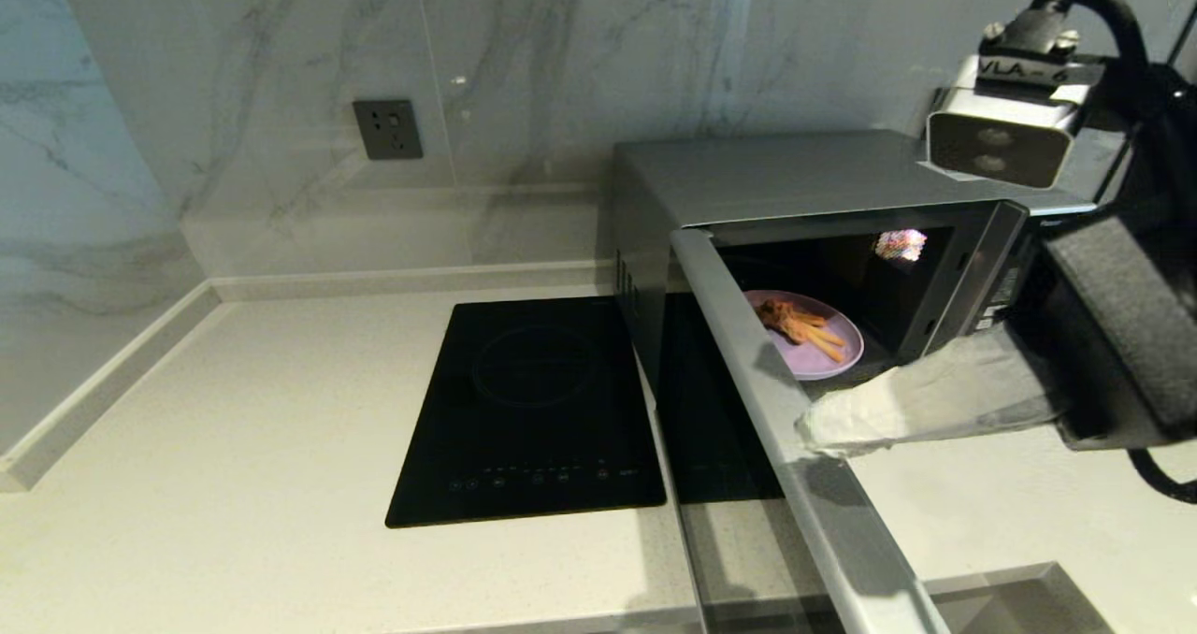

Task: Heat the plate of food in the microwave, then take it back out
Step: Close the microwave oven

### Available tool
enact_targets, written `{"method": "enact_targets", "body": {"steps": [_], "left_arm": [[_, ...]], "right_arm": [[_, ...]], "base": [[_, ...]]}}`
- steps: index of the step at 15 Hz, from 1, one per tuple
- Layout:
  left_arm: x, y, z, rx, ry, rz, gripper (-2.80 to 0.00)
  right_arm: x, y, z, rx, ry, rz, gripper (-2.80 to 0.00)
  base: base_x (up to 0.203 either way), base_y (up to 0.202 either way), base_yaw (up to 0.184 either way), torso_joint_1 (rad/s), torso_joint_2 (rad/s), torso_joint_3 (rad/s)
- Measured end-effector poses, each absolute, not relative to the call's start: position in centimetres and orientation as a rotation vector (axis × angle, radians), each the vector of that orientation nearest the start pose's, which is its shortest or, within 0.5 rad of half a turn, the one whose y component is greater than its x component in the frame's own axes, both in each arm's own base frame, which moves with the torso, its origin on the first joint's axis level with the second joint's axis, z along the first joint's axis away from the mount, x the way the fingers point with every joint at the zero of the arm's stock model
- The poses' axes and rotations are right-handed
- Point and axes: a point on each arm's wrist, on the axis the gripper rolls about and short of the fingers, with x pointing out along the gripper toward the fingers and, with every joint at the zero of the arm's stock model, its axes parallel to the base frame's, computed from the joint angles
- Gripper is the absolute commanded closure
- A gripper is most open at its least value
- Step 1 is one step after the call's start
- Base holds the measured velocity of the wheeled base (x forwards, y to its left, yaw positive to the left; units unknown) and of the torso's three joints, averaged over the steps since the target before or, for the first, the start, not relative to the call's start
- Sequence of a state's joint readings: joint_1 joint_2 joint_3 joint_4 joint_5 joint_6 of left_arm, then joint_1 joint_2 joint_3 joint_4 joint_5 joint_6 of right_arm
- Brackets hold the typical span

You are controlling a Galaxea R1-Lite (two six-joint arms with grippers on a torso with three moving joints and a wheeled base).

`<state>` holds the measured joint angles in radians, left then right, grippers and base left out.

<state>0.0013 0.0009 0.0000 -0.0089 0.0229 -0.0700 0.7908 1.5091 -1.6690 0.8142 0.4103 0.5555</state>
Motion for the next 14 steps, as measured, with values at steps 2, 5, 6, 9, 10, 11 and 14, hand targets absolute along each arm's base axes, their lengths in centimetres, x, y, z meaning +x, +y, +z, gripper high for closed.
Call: {"method": "enact_targets", "body": {"steps": [2,5,6,9,10,11,14], "left_arm": [[-2.3,0.0,7.6,-0.070,-0.009,0.024,0.00],[-2.3,0.0,7.6,-0.070,-0.009,0.024,0.00],[-2.3,0.0,7.6,-0.070,-0.009,0.024,0.00],[-2.3,0.0,7.6,-0.070,-0.009,0.024,0.00],[-2.3,0.0,7.6,-0.070,-0.009,0.024,0.00],[-2.3,0.0,7.6,-0.070,-0.009,0.024,0.00],[-2.3,0.0,7.6,-0.070,-0.009,0.024,0.00]], "right_arm": [[15.2,17.2,32.9,0.310,1.027,0.907,0.00],[15.2,18.0,31.3,0.270,1.079,0.868,0.00],[15.2,18.1,31.0,0.265,1.089,0.865,0.00],[15.2,18.2,30.8,0.257,1.093,0.850,0.00],[15.3,18.2,30.7,0.254,1.086,0.831,0.00],[15.3,18.1,30.6,0.251,1.082,0.816,0.00],[15.7,17.4,30.5,0.249,1.052,0.737,0.00]], "base": [[0.000,0.000,0.000,0.000,0.00,0.000],[0.000,0.000,0.000,0.000,0.00,0.000],[0.000,0.000,0.000,0.000,0.00,0.000],[0.000,0.000,0.000,0.000,0.00,0.000],[0.000,0.000,0.000,0.000,0.00,0.000],[0.000,0.000,0.000,0.000,0.00,0.000],[0.000,0.000,0.000,0.000,0.00,0.000]]}}
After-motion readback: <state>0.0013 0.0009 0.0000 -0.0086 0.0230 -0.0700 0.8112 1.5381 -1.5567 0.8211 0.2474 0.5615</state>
